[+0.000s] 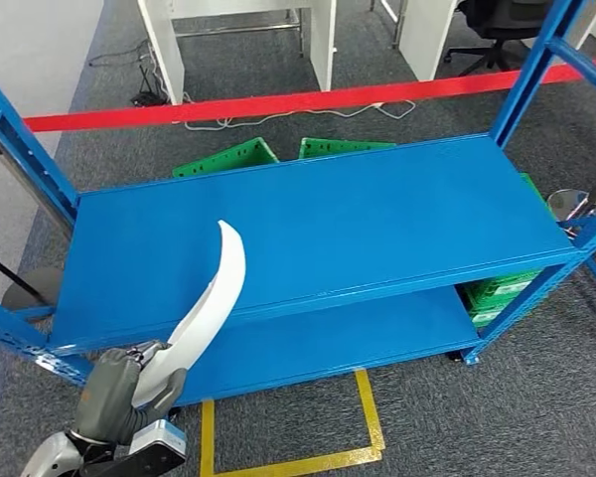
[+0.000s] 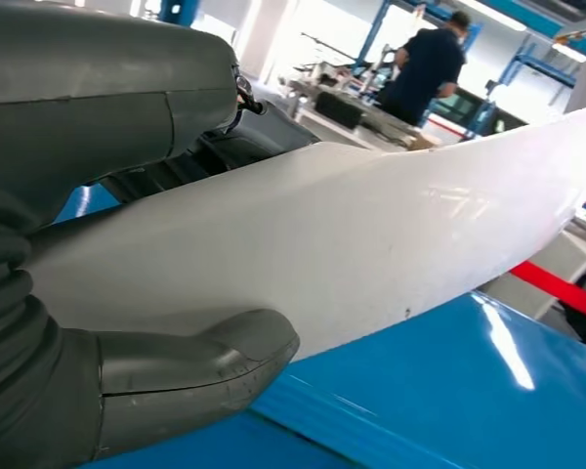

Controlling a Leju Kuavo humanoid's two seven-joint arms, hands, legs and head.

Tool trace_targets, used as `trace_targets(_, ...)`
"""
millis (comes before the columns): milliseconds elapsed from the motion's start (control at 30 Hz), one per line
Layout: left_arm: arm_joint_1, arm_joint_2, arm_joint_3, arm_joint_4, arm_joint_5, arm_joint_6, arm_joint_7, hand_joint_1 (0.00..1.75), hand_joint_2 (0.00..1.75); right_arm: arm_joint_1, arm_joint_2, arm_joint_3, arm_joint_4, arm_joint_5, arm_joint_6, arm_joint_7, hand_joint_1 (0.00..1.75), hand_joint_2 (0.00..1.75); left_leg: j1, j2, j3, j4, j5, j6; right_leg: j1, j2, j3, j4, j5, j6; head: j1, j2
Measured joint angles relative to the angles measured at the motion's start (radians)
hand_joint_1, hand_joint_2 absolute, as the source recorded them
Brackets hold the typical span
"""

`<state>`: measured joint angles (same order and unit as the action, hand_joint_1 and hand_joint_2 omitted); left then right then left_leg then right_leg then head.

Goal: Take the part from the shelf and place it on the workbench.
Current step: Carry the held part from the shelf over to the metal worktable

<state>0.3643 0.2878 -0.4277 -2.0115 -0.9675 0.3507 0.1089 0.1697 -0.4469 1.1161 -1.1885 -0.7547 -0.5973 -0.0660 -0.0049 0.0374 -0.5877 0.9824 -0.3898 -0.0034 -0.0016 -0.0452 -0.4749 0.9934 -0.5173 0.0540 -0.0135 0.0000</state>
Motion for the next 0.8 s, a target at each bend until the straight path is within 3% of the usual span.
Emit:
trace_targets(67, -0.001, 0.000, -0.002, 0.000, 0.001, -0.001, 0.000, 1.75, 1.75, 0.003, -0.002, 0.000, -0.005, -0.004, -0.004, 0.001, 0.00, 0.00, 0.002, 0.007, -0.005, 0.004, -0.003, -0.011, -0.001, 0.016, -0.020, 0.002, 0.013, -0.023, -0.001, 0.000)
trace_targets(100, 0.000, 0.000, -0.004, 0.000, 0.001, -0.002, 0.000, 1.75, 1.75, 0.005, -0.003, 0.001, -0.006, -0.006, -0.005, 0.001, 0.00, 0.00, 0.003, 0.000, -0.013, 0.022, -0.029, -0.018, -0.001, 0.022, -0.030, 0.002, 0.023, -0.034, -0.003, 0.000)
trace_targets(200, 0.003, 0.003, -0.007, 0.000, 0.001, -0.001, 0.000, 1.75, 1.75, 0.008, -0.005, 0.001, -0.008, -0.007, -0.007, 0.001, 0.00, 0.00, 0.004, -0.026, -0.065, 0.183, -0.173, -0.027, -0.001, 0.044, -0.070, 0.002, 0.060, -0.050, -0.007, 0.000)
trace_targets(233, 0.003, 0.003, -0.008, 0.000, 0.001, -0.001, 0.000, 1.75, 1.75, 0.009, -0.005, 0.002, -0.009, -0.007, -0.007, 0.001, 0.00, 0.00, 0.004, -0.028, -0.078, 0.242, -0.202, -0.027, 0.000, 0.053, -0.085, 0.003, 0.073, -0.051, -0.008, 0.000)
trace_targets(267, 0.003, 0.003, -0.009, 0.000, 0.001, -0.001, 0.000, 1.75, 1.75, 0.009, -0.005, 0.003, -0.009, -0.007, -0.007, 0.001, 0.00, 0.00, 0.004, -0.029, -0.078, 0.276, -0.209, -0.024, 0.001, 0.063, -0.100, 0.004, 0.086, -0.051, -0.008, 0.000)
trace_targets(300, 0.002, 0.003, -0.010, 0.000, 0.001, -0.001, 0.000, 1.75, 1.75, 0.010, -0.005, 0.004, -0.009, -0.007, -0.007, 0.001, 0.00, 0.00, 0.004, -0.031, -0.061, 0.275, -0.196, -0.021, 0.002, 0.073, -0.116, 0.004, 0.099, -0.049, -0.008, 0.000)
trace_targets(333, 0.001, 0.003, -0.010, 0.000, 0.001, 0.000, 0.000, 1.75, 1.75, 0.010, -0.006, 0.005, -0.009, -0.008, -0.007, 0.000, 0.00, 0.00, 0.003, -0.035, -0.025, 0.238, -0.169, -0.015, 0.003, 0.083, -0.130, 0.004, 0.111, -0.048, -0.008, 0.000)
trace_targets(400, -0.002, 0.003, -0.011, 0.000, 0.001, 0.000, 0.000, 1.75, 1.75, 0.009, -0.006, 0.006, -0.013, -0.010, -0.008, 0.000, 0.00, 0.00, 0.001, -0.071, 0.078, 0.096, -0.130, 0.001, 0.004, 0.104, -0.154, 0.005, 0.134, -0.043, -0.007, 0.000)
trace_targets(433, -0.005, 0.002, -0.011, -0.001, 0.001, -0.001, 0.001, 1.75, 1.75, 0.007, -0.006, 0.006, -0.017, -0.012, -0.010, 0.000, 0.00, 0.00, 0.001, -0.092, 0.120, 0.030, -0.126, 0.007, 0.004, 0.114, -0.162, 0.005, 0.146, -0.040, -0.007, 0.000)
trace_targets(500, -0.008, 0.003, -0.012, -0.001, 0.002, -0.003, 0.003, 1.75, 1.75, 0.007, -0.008, 0.007, -0.024, -0.015, -0.015, 0.000, 0.00, 0.00, -0.003, -0.112, 0.155, -0.035, -0.133, 0.014, 0.002, 0.133, -0.173, 0.000, 0.168, -0.027, -0.007, 0.000)
trace_targets(567, -0.010, 0.003, -0.012, -0.002, 0.004, -0.008, 0.006, 1.75, 1.75, 0.009, -0.012, 0.012, -0.030, -0.018, -0.020, 0.001, 0.00, 0.00, -0.003, -0.091, 0.146, -0.041, -0.118, 0.020, -0.001, 0.143, -0.183, -0.005, 0.181, -0.013, -0.008, 0.000)
trace_targets(600, -0.012, 0.002, -0.012, -0.002, 0.004, -0.010, 0.007, 1.75, 1.75, 0.011, -0.014, 0.015, -0.033, -0.019, -0.023, 0.002, 0.00, 0.00, -0.001, -0.078, 0.138, -0.044, -0.108, 0.026, -0.001, 0.130, -0.192, 0.006, 0.164, -0.008, -0.006, 0.000)
trace_targets(633, -0.012, 0.002, -0.012, -0.003, 0.005, -0.011, 0.007, 1.75, 1.75, 0.011, -0.016, 0.018, -0.035, -0.021, -0.026, 0.002, 0.00, 0.00, 0.001, -0.066, 0.129, -0.046, -0.097, 0.031, -0.001, 0.110, -0.206, 0.036, 0.128, -0.002, -0.003, 0.000)
trace_targets(700, -0.010, 0.002, -0.013, -0.004, 0.007, -0.013, 0.008, 1.75, 1.75, 0.009, -0.018, 0.020, -0.040, -0.023, -0.033, 0.003, 0.00, 0.00, 0.002, -0.043, 0.107, -0.047, -0.080, 0.037, -0.005, 0.067, -0.239, 0.156, 0.022, 0.010, 0.002, 0.000)
trace_targets(733, -0.007, 0.002, -0.013, -0.004, 0.010, -0.012, 0.007, 1.75, 1.75, 0.008, -0.019, 0.021, -0.042, -0.025, -0.036, 0.002, 0.00, 0.00, 0.002, -0.029, 0.095, -0.047, -0.071, 0.036, -0.008, 0.057, -0.252, 0.227, -0.011, 0.016, 0.002, 0.000)
trace_targets(767, -0.005, 0.003, -0.013, -0.004, 0.014, -0.011, 0.007, 1.75, 1.75, 0.008, -0.020, 0.022, -0.043, -0.026, -0.040, 0.001, 0.00, 0.00, 0.002, -0.015, 0.083, -0.046, -0.063, 0.034, -0.011, 0.053, -0.258, 0.283, -0.017, 0.022, 0.003, 0.000)
trace_targets(800, -0.004, 0.003, -0.014, -0.004, 0.018, -0.010, 0.006, 1.75, 1.75, 0.008, -0.021, 0.024, -0.044, -0.028, -0.044, 0.001, 0.00, 0.00, 0.003, -0.002, 0.071, -0.045, -0.054, 0.031, -0.015, 0.050, -0.250, 0.311, 0.002, 0.027, 0.003, 0.000)
